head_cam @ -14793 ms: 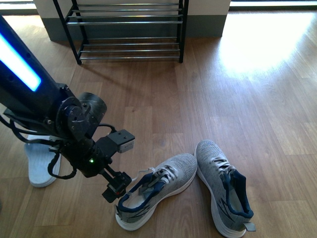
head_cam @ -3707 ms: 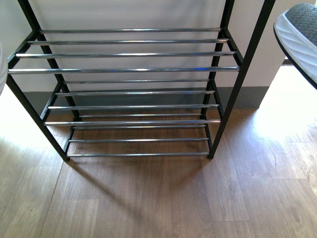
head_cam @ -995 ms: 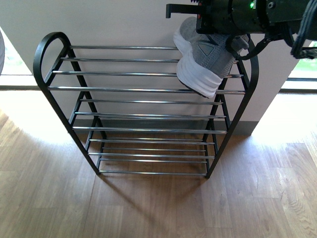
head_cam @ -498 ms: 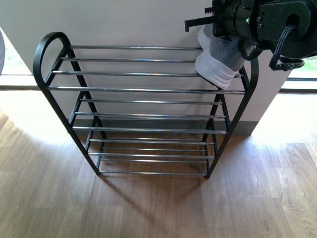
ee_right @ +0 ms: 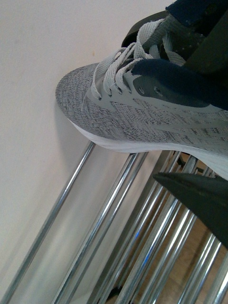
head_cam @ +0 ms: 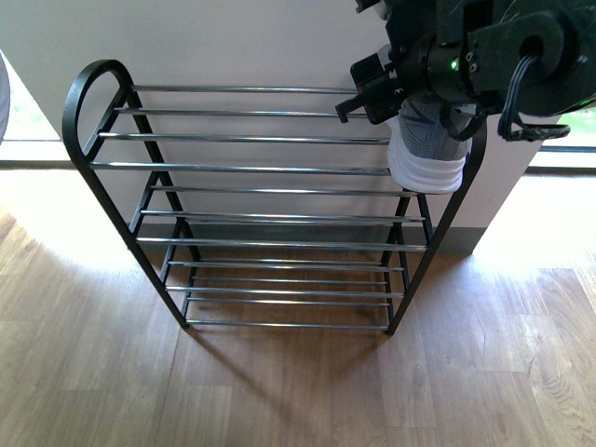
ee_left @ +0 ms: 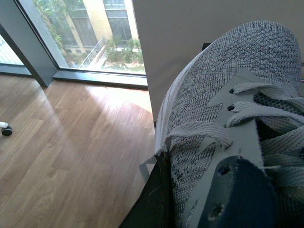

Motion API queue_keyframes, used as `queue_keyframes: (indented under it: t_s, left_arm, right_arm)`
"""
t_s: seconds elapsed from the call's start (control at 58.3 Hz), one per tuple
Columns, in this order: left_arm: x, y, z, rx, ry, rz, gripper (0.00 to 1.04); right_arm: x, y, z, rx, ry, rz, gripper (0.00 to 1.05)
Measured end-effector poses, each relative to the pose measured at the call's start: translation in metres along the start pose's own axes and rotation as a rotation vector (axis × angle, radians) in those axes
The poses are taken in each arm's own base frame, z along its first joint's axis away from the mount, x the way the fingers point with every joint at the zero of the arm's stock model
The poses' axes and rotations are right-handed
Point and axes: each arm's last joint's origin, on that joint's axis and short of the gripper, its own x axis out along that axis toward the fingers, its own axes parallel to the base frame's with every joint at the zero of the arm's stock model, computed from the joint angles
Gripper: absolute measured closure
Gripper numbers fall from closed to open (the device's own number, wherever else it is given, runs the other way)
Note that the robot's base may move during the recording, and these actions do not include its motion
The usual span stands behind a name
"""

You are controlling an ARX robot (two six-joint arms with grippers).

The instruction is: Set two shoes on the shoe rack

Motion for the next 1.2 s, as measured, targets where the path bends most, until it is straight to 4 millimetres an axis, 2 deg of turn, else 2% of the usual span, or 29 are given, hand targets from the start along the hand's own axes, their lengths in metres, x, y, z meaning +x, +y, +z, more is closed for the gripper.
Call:
queue_keyframes:
  t_s: [0.051, 0.137, 0.172, 0.24, 0.275, 0.343, 0.36, 0.463, 0.532, 0.738, 0.961, 1.201]
  left_arm:
    - [0.0, 0.0, 0.0, 0.0, 0.0, 0.001, 1.03]
    - [0.0, 0.0, 0.0, 0.0, 0.0, 0.002, 1.03]
    - [0.0, 0.0, 0.0, 0.0, 0.0, 0.001, 1.03]
    - [0.0, 0.0, 0.0, 0.0, 0.0, 0.001, 1.03]
    - [0.0, 0.0, 0.0, 0.0, 0.0, 0.002, 1.03]
    - [0.0, 0.0, 0.0, 0.0, 0.0, 0.001, 1.03]
    - [0.0, 0.0, 0.0, 0.0, 0.0, 0.001, 1.03]
    - [0.0, 0.0, 0.0, 0.0, 0.0, -0.003, 1.03]
    - [0.0, 0.0, 0.0, 0.0, 0.0, -0.002, 1.03]
    - [0.0, 0.0, 0.0, 0.0, 0.0, 0.002, 1.03]
    - [0.0, 0.0, 0.0, 0.0, 0.0, -0.002, 1.03]
    - [0.0, 0.0, 0.0, 0.0, 0.0, 0.0, 1.03]
  right_arm:
    - [-0.015, -0.009, 0.013, 0.085, 0.016, 0.048, 0.37]
    - [-0.036, -0.024, 0.032, 0.192, 0.022, 0.094, 0.25]
    - [-0.052, -0.036, 0.045, 0.296, 0.041, 0.112, 0.16]
    - [-0.066, -0.048, 0.057, 0.38, 0.037, 0.099, 0.08]
    - [-0.069, -0.051, 0.06, 0.406, 0.028, 0.094, 0.08]
    - [-0.072, -0.056, 0.061, 0.425, -0.041, 0.01, 0.13]
    - [-0.073, -0.058, 0.058, 0.414, -0.128, -0.078, 0.18]
    - [-0.084, -0.059, 0.032, 0.4, -0.272, -0.199, 0.32]
    - [-0.104, -0.061, 0.008, 0.389, -0.334, -0.217, 0.44]
    - [-0.155, -0.079, -0.014, 0.386, -0.415, -0.259, 0.72]
    - [-0.188, -0.078, -0.047, 0.375, -0.379, -0.241, 1.02]
    - [-0.223, -0.08, -0.07, 0.373, -0.385, -0.25, 1.03]
